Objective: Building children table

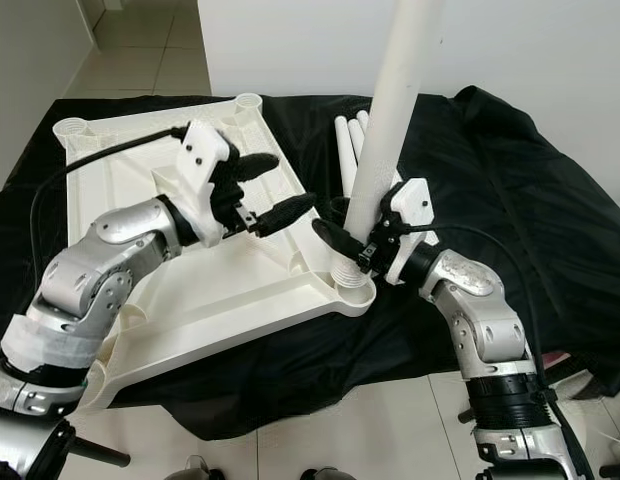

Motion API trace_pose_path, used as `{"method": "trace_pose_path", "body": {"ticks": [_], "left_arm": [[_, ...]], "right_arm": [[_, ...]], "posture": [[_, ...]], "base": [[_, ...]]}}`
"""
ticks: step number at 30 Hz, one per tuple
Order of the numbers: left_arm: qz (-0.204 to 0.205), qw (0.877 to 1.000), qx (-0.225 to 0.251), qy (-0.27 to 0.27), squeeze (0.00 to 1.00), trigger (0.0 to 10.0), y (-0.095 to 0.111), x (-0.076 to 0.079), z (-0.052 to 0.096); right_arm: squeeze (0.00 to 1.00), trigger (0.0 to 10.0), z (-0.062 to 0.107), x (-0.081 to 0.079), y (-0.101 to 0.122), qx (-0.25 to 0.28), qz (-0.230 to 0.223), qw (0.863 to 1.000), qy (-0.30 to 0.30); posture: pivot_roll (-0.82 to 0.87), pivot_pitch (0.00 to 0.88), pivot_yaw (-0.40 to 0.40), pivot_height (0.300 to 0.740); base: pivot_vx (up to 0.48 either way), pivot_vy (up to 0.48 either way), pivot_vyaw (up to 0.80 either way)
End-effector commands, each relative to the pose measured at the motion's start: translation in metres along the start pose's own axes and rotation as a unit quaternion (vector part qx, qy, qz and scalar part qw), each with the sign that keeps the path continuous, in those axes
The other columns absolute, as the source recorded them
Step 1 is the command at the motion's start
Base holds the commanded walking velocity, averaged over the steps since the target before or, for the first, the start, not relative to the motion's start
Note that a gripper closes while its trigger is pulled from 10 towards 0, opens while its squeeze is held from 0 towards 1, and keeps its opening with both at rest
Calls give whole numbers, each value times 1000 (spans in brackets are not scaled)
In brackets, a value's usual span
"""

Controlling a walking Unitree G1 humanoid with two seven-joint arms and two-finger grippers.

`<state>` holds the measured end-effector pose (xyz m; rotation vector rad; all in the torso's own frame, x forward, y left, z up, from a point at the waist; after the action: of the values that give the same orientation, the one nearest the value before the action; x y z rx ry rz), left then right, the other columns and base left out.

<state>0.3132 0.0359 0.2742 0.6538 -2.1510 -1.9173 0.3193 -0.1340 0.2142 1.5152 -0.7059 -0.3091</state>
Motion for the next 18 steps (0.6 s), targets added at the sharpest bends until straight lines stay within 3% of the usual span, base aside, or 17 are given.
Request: {"method": "trace_pose_path", "body": {"ticks": [1, 7, 9, 18], "left_arm": [[-3, 990, 5, -137, 0, 10000, 6, 23, 2], [35, 975, 18, -218, 0, 10000, 18, 38, 6], [59, 964, 40, -257, 0, 10000, 26, 43, 8], [71, 955, 49, -283, 0, 10000, 30, 48, -1]], "right_arm": [[0, 10000, 0, 1, 4, 2, 7, 1000, 8], [0, 10000, 0, 2, 0, -9, 8, 1000, 20], [0, 10000, -2, 0, 0, -10, 3, 999, 34], [0, 10000, -9, -3, -2, -16, 4, 998, 57]], "posture": [[-6, 64, -28, 740], [-13, 54, -26, 740], [-25, 53, -35, 740], [-48, 58, -24, 740]], "base": [[0, 0, 0], [0, 0, 0], [0, 0, 0], [0, 0, 0]]}}
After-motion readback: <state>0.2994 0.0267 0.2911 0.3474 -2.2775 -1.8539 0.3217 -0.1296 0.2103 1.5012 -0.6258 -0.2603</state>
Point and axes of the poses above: a point about 5 cm out from each wrist's last joint towards the gripper, its own z axis pointing back from the gripper into the wrist, its own y axis along the axis of the wrist's last joint, x = y × z, the point moved 3 cm from there along -z, pointing out of the wrist towards the gripper, and after that the axes turned 2 degrees about z, right-handed, at the moved point
